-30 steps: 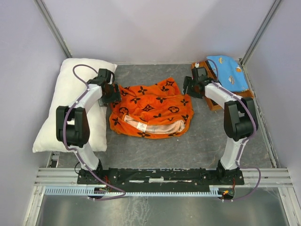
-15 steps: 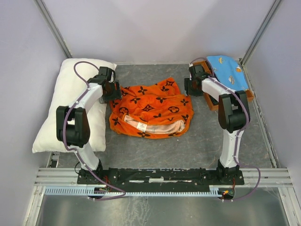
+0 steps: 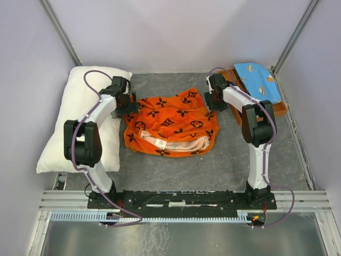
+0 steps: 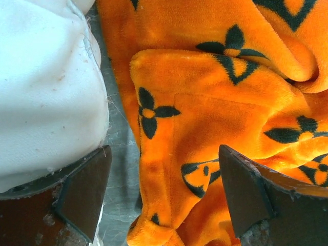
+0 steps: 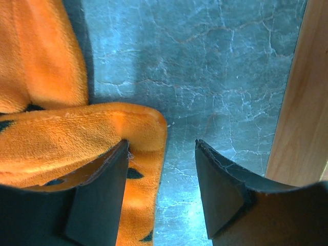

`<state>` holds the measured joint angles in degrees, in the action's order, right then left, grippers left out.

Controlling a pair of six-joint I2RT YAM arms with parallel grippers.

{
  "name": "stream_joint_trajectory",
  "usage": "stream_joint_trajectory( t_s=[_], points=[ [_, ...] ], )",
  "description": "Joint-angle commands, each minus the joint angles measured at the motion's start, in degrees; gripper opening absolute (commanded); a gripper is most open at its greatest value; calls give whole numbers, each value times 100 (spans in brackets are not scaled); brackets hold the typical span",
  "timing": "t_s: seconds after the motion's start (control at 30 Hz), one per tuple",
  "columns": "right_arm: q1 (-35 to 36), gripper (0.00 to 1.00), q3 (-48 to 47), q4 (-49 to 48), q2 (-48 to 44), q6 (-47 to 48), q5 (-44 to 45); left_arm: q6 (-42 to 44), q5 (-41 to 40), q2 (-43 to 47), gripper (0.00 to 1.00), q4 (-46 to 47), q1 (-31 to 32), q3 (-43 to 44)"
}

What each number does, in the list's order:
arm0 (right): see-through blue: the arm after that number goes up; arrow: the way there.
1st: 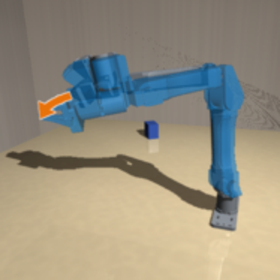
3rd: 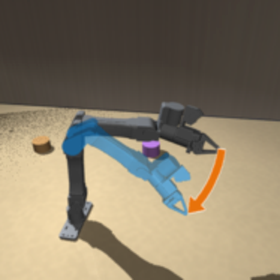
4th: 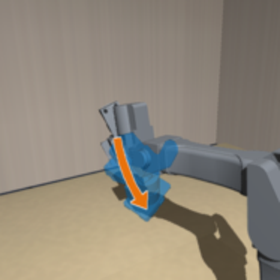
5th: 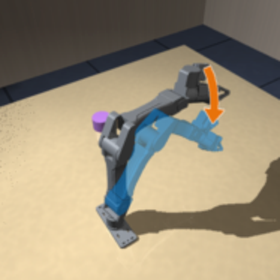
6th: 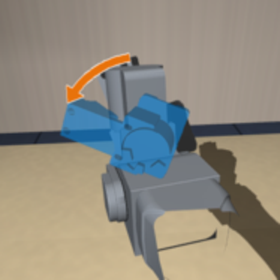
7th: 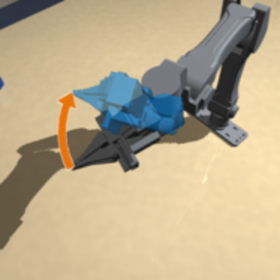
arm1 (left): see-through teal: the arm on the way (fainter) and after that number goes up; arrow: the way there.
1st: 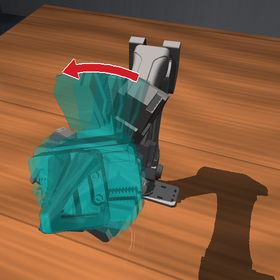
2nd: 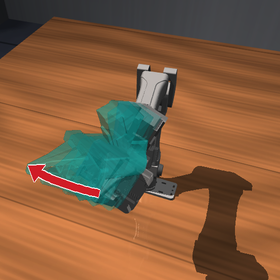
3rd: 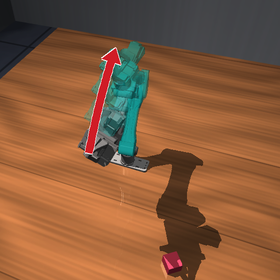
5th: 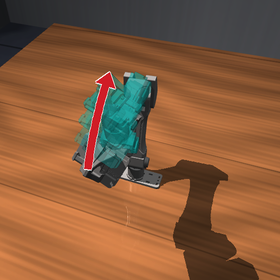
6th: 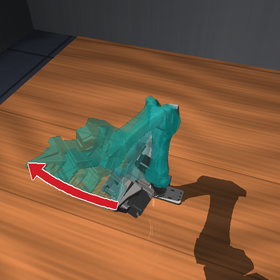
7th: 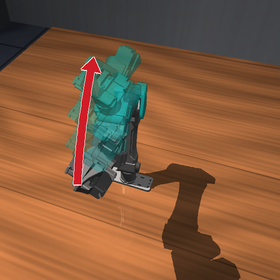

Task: Remove the pillowcase from the pillow
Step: Fold the pillowcase at the center of the board.

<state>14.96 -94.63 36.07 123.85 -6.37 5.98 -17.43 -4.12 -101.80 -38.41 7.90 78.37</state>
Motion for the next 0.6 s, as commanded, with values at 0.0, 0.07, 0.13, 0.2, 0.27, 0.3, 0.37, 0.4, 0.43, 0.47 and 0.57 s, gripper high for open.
stream_joint_trajectory(
  t_s=[0.0, 0.07, 0.13, 0.2, 0.27, 0.3, 0.37, 0.4, 0.43, 0.47, 0.57],
  points=[
    [203, 60, -315, 334, 372, 268, 416, 207, -28, 211, 97, 139, 18, 8],
    [196, 56, -458, 465, 482, 199, 276, 182, -34, 318, 99, 151, 18, -41],
    [169, 56, -518, 441, 508, 176, 112, 174, 52, 456, 99, 215, 21, -111],
    [37, 54, -569, 404, 513, -22, -321, 170, 165, 573, 99, 278, 30, -166],
    [-159, 50, -502, 231, 483, -296, -945, 170, 203, 644, 99, 294, 69, -180],
    [-236, 47, -496, 200, 488, -405, -1193, 178, 198, 677, 99, 291, 88, -197],
    [-329, 35, -508, 187, 495, -555, -1404, 179, 173, 767, 99, 296, 156, -227],
    [-380, 21, -493, 168, 481, -622, -1445, 179, 137, 799, 99, 297, 209, -233],
    [-425, 5, -464, 133, 445, -723, -1499, 179, 78, 825, 99, 295, 298, -246],
    [-479, 2, -382, 61, 370, -834, -1587, 187, 2, 830, 99, 304, 397, -245],
    [-598, 2, 161, -483, -308, -1226, -1526, 115, -292, 673, 99, 272, 745, -142]
  ],
)
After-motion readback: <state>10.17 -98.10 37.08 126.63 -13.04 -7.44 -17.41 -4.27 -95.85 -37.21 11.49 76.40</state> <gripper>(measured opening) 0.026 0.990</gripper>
